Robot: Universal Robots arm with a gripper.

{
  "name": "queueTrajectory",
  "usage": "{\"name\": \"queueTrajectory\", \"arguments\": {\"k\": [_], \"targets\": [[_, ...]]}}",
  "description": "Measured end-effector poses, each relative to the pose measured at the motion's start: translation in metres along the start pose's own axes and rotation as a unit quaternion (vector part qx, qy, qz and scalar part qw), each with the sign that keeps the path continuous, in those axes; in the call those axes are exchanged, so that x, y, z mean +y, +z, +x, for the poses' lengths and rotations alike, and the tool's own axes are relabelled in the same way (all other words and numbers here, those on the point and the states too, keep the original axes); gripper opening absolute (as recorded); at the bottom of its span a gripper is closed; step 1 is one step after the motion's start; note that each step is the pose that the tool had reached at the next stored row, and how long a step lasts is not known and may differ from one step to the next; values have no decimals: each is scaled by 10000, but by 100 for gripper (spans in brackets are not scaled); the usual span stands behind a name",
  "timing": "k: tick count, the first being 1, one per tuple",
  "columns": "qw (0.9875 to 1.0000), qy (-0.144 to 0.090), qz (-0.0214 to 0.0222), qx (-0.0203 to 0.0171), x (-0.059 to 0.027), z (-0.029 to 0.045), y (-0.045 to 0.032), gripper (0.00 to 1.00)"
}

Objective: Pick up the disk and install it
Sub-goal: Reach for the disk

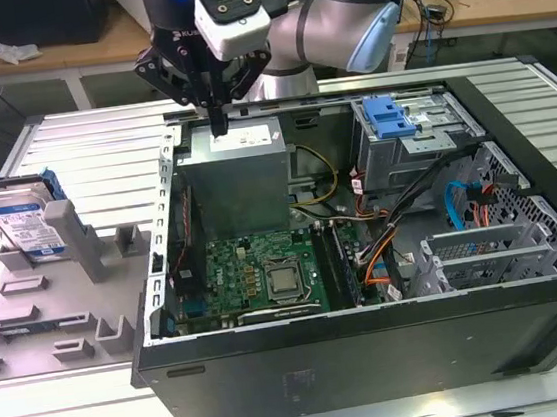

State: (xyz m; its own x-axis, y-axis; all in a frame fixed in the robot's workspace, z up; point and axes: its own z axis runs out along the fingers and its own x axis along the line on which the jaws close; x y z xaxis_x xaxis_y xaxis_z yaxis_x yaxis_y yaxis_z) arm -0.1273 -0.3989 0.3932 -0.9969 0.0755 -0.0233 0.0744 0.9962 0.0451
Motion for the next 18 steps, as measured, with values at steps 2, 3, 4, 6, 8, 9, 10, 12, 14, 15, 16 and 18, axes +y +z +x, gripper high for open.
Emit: {"name": "queueTrajectory", "arguments": {"k": [2,3,4,6,8,9,10,12,14,15,16,18], "targets": [[10000,6,-1,0,-3,48,-1,11],[10000,11,-2,0,-6,81,-2,11],[10000,22,-3,-1,-11,149,-4,11],[10000,35,-6,-1,-16,235,-6,11],[10000,49,-10,-1,-15,297,-8,11],[10000,55,-12,-1,-14,322,-8,11],[10000,63,-13,-2,-12,357,-9,11],[10000,74,-13,-2,-7,410,-10,11],[10000,87,-12,-3,1,492,-11,11],[10000,92,-12,-3,3,522,-12,11],[10000,96,-12,-3,4,560,-13,11],[9999,102,-12,-4,3,652,-15,11]]}}
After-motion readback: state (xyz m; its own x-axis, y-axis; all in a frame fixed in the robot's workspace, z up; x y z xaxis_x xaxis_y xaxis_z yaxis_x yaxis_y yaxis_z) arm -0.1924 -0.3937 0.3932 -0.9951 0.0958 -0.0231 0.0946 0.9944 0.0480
